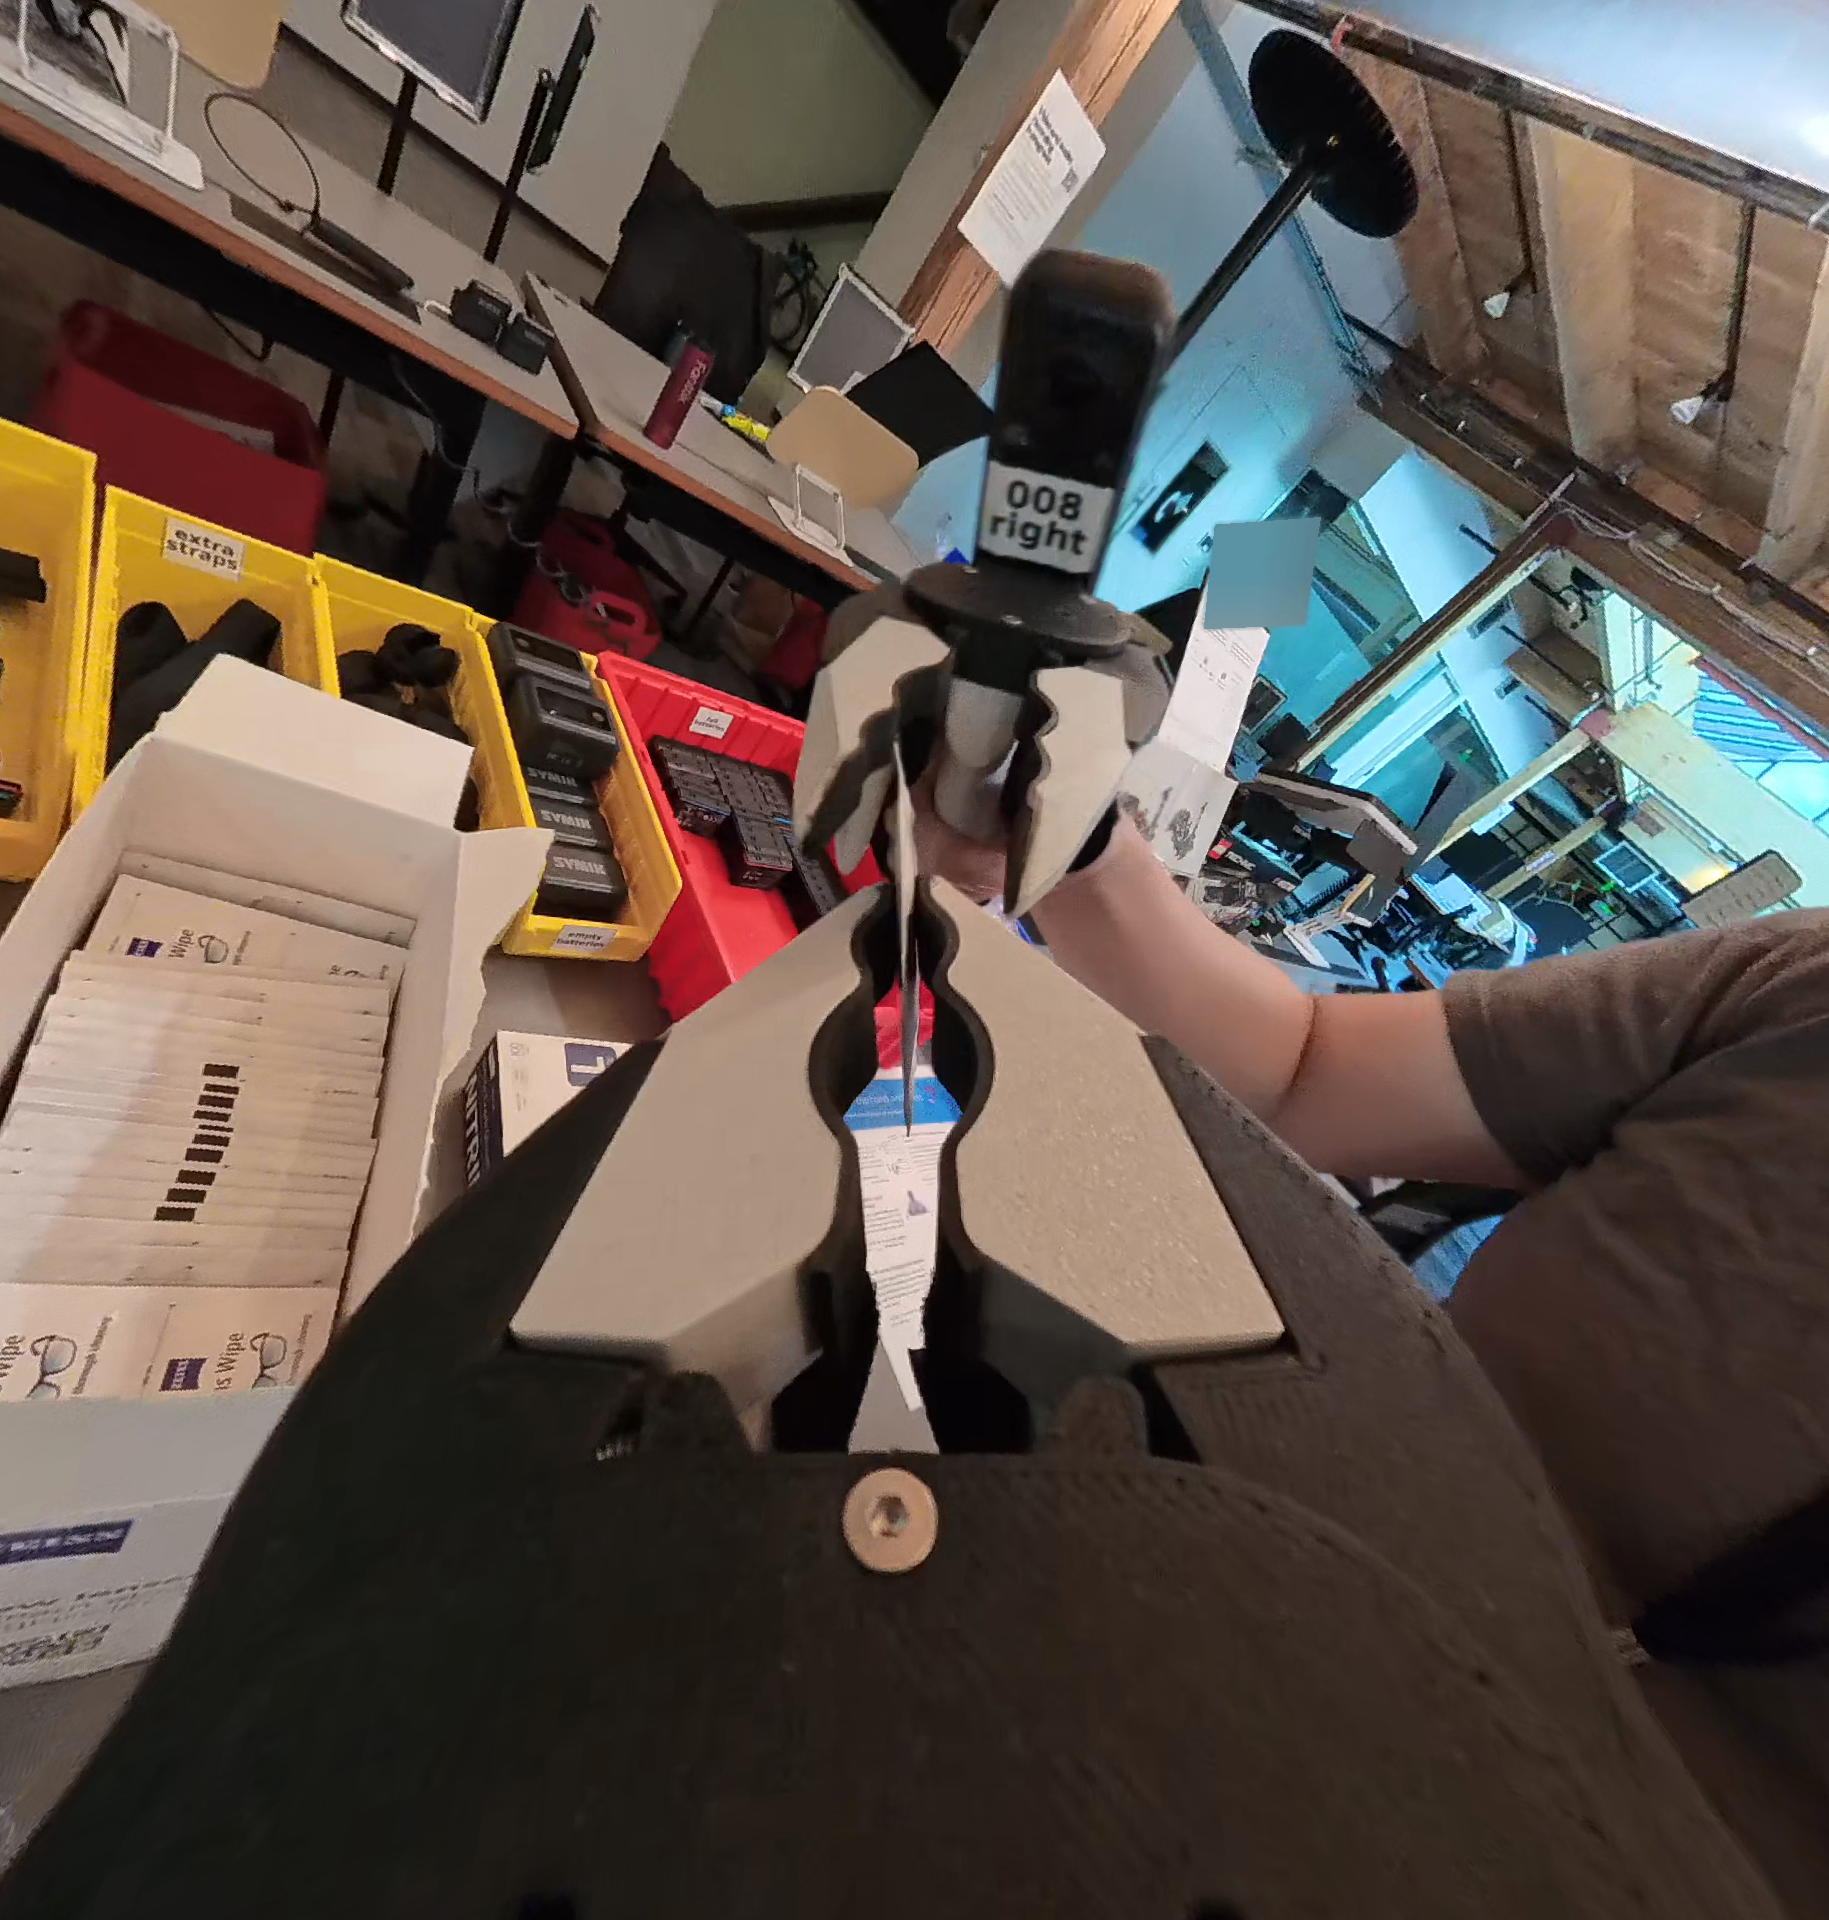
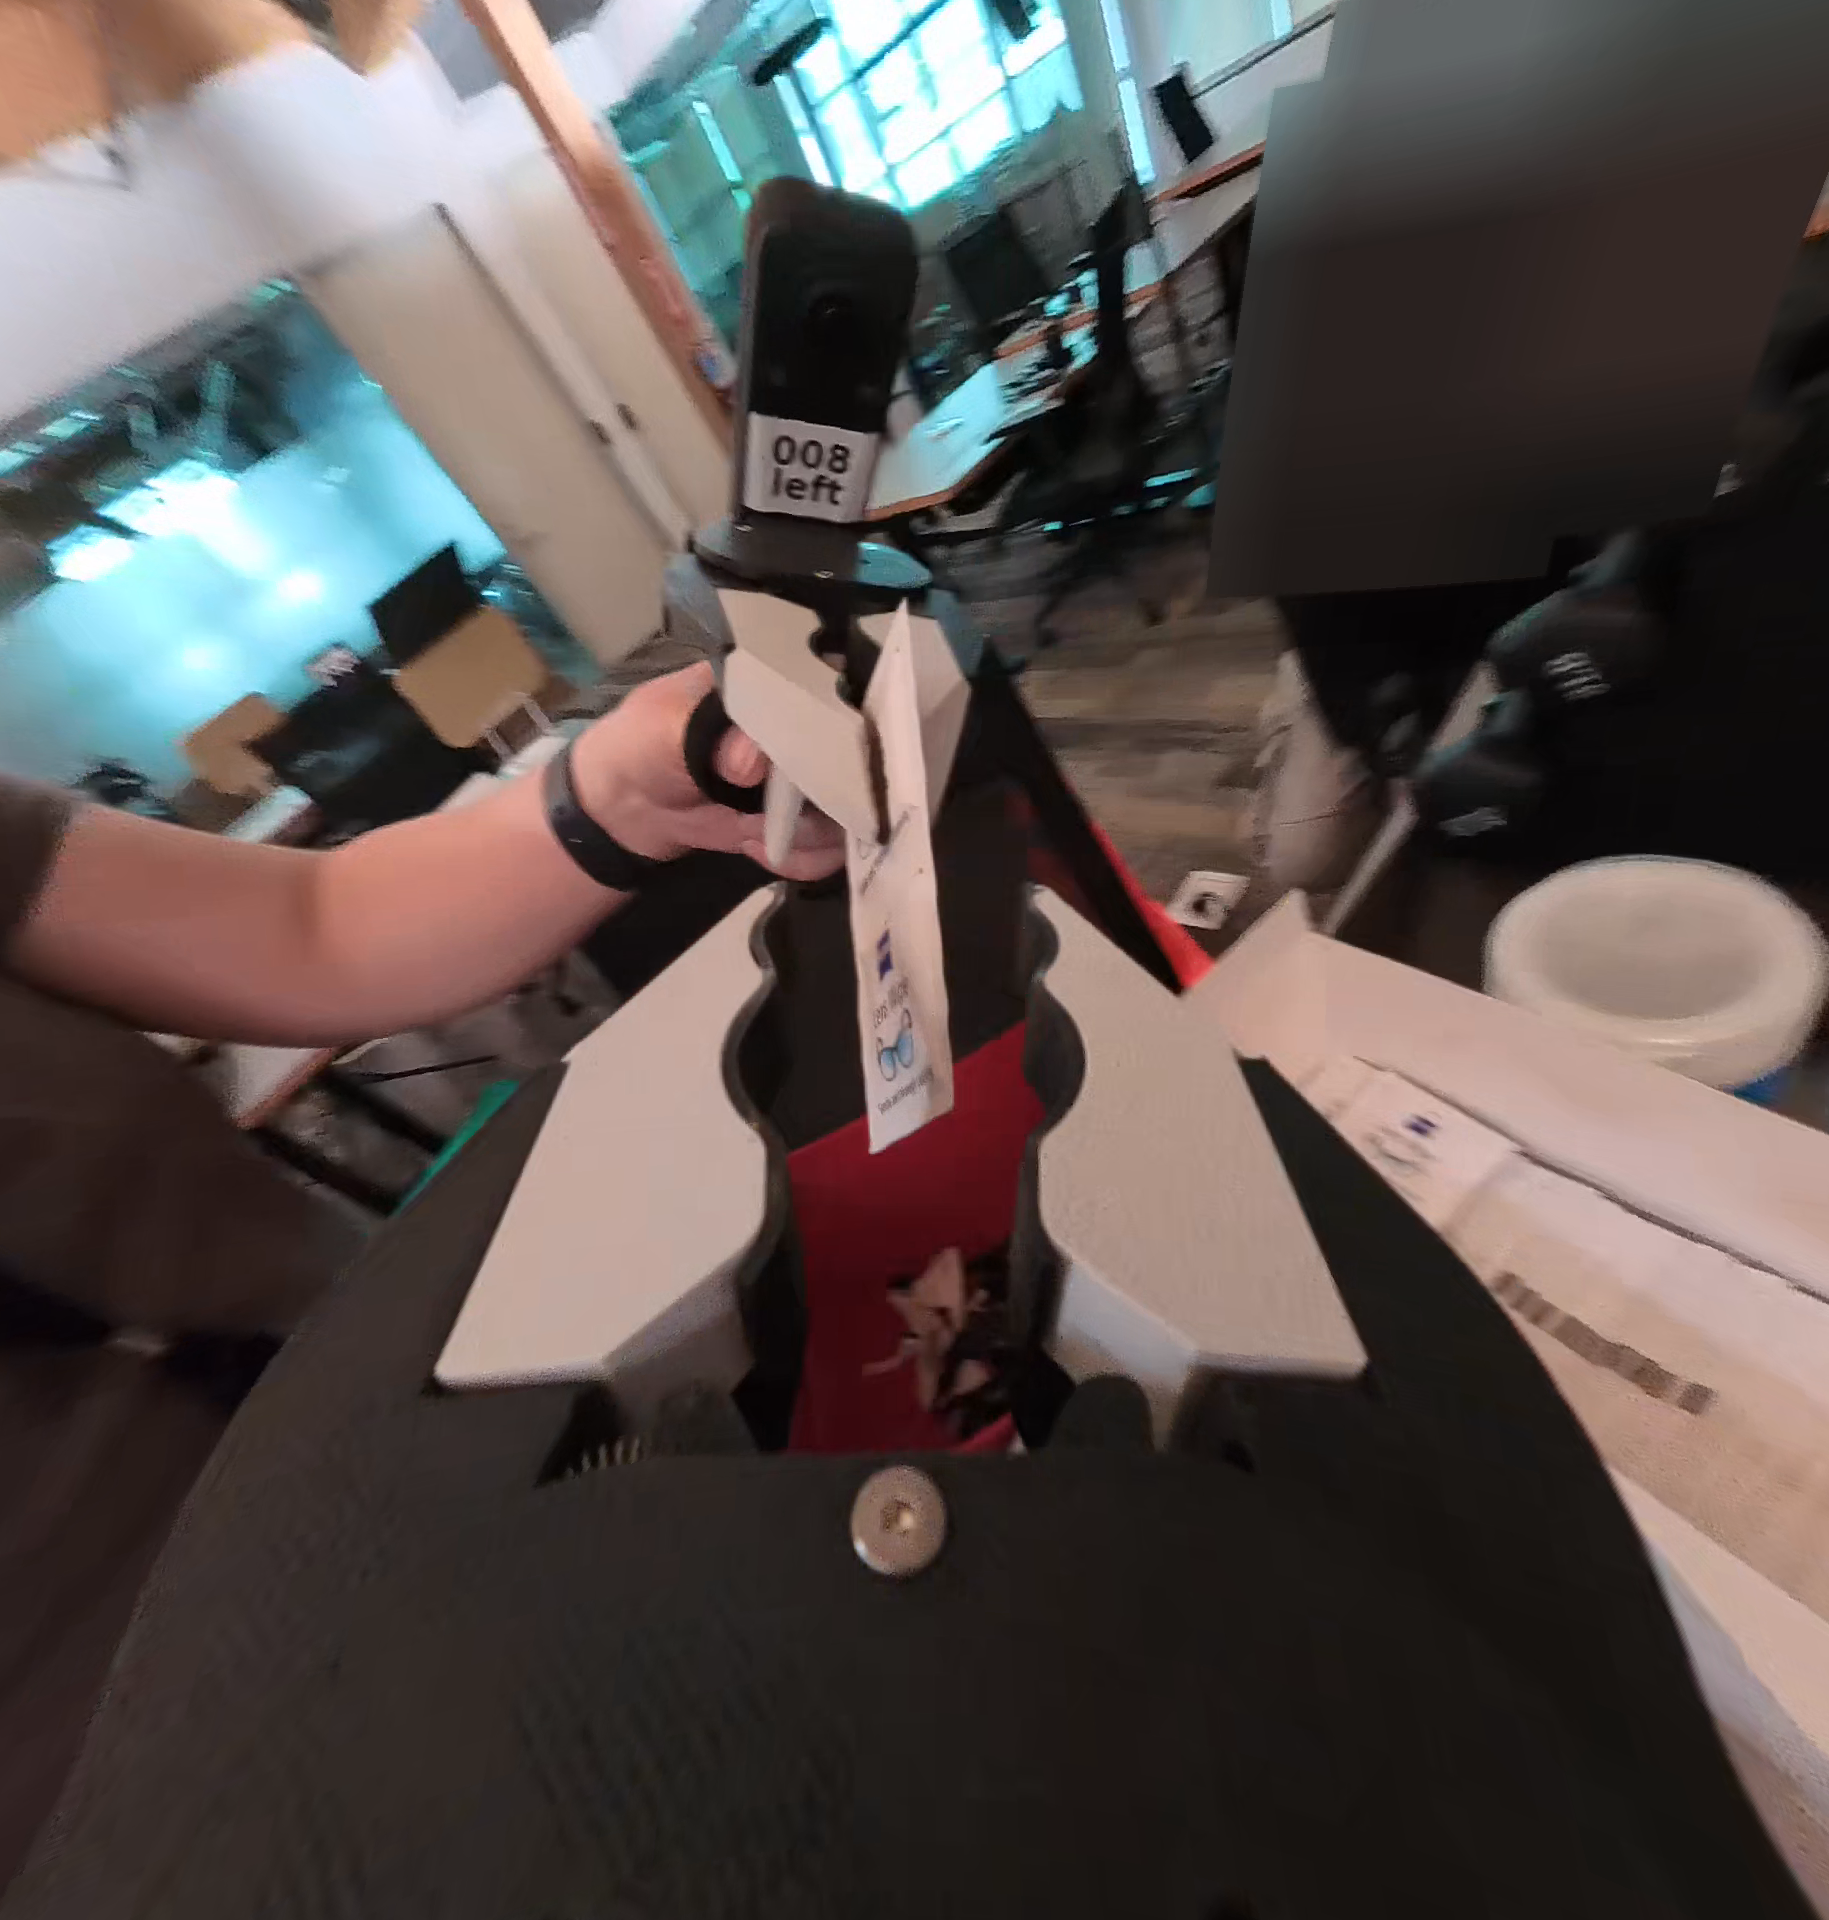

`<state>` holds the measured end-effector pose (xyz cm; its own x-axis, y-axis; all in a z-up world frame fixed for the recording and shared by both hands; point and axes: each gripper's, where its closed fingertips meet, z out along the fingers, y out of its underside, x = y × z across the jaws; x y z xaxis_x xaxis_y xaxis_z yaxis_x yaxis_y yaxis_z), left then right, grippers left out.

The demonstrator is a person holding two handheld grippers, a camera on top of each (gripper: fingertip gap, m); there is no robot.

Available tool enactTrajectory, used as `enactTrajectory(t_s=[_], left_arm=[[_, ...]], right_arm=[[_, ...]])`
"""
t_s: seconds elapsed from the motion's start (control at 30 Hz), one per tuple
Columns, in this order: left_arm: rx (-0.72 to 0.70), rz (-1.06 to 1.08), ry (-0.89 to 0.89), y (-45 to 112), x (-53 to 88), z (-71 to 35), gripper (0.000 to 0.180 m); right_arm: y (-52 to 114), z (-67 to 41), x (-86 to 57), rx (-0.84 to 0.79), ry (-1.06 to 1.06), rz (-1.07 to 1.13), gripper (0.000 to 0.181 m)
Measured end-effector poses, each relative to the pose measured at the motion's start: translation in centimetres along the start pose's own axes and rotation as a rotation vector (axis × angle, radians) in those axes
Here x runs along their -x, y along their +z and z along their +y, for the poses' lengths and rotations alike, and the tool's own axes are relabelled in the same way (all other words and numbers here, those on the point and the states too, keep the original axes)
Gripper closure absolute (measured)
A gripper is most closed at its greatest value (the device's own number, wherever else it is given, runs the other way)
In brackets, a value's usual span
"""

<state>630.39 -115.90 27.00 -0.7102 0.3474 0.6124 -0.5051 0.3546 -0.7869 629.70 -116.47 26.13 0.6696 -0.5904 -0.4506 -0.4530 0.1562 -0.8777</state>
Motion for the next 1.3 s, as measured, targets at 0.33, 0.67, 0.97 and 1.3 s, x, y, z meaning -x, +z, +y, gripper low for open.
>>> enactTrajectory(t_s=[0.33, 0.67, 0.97, 1.3], left_arm=[[-0.035, -0.045, 0.016, -1.7, 0.7, -0.3, 0.136], [0.555, -0.083, 0.371, -1.3, -1.1, -0.5, 0.156], [0.629, -0.040, 0.468, 0.4, -1.0, 1.1, 0.180], [0.599, 0.003, 0.412, 1.0, -1.2, 1.3, 0.180]], right_arm=[[1.2, -0.3, 0.2, 0.027, 0.073, -0.100, 0.181], [1.1, -0.5, 0.6, 0.203, 0.008, -0.075, 0.181], [0.5, 0.4, 0.2, 0.272, -0.028, -0.030, 0.181], [-0.1, 0.5, 0.3, 0.274, -0.028, -0.039, 0.181]])
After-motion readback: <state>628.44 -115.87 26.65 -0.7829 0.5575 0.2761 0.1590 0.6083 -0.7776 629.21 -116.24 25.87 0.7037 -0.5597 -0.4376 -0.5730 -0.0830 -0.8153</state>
